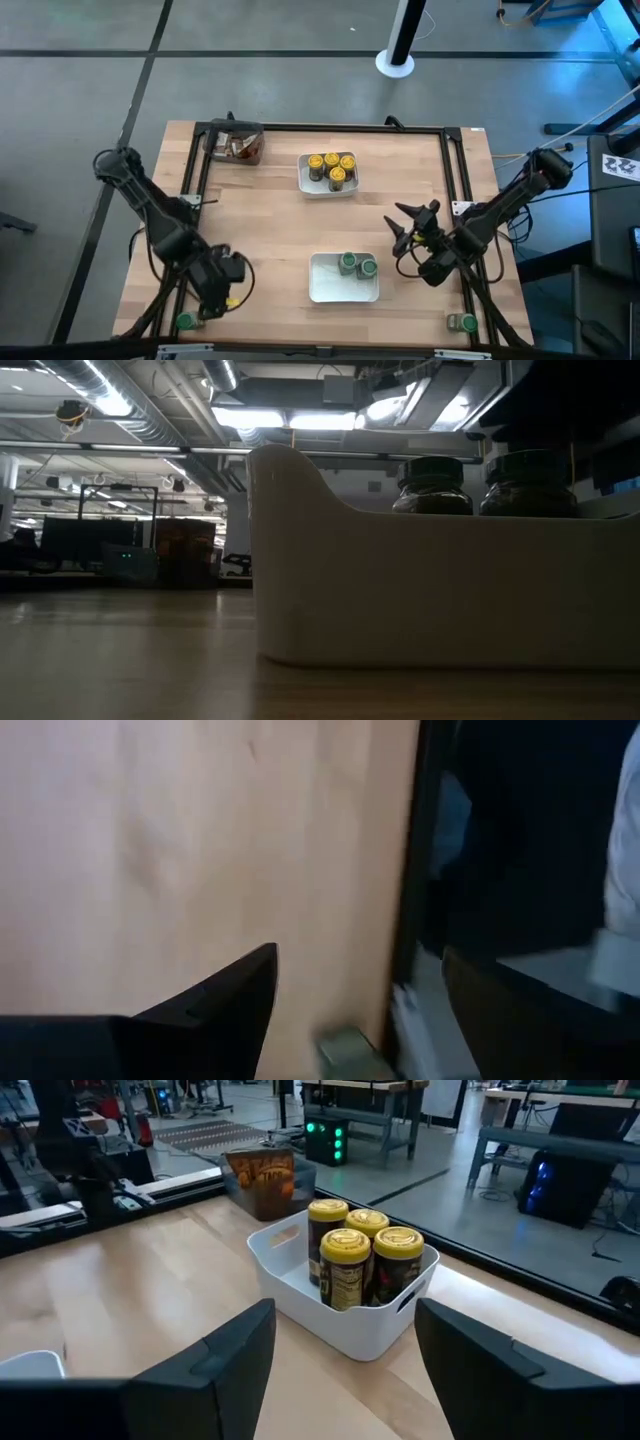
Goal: Sort spices by type
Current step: Put the seasoning bottle into the bottom white bin
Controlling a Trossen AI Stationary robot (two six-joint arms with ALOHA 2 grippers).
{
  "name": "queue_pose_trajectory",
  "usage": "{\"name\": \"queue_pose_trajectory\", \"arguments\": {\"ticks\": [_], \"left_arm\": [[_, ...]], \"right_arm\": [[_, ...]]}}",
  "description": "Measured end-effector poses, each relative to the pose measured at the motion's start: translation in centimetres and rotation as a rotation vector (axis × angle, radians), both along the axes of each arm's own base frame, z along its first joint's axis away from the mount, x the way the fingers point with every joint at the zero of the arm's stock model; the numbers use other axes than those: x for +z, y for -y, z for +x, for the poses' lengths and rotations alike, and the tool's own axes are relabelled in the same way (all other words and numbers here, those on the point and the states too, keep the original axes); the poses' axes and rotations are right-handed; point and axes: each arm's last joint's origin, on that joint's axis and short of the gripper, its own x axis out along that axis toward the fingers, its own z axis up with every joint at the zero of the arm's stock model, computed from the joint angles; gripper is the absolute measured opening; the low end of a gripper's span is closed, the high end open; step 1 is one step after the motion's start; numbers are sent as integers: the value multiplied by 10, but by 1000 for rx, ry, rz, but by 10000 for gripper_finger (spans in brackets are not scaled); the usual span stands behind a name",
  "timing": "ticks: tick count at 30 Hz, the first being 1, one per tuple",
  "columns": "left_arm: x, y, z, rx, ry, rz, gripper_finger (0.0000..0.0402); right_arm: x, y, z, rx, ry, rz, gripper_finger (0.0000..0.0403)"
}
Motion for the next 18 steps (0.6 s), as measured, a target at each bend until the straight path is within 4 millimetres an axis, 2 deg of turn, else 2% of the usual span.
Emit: {"name": "queue_pose_trajectory", "arguments": {"ticks": [4, 7, 13, 18], "left_arm": [[-11, 19, -9, 76, -205, -83, 269], [-18, 34, -21, 122, -288, -87, 269], [-26, 58, -47, 216, -347, -71, 269], [-28, 67, -63, 252, -316, -41, 269]], "right_arm": [[-3, -3, 4, -2, 12, 7, 241], [-4, -6, 6, -1, 28, 20, 241], [-10, -14, 15, 31, 30, 83, 241], [-17, -21, 22, 96, -23, 104, 241]]}}
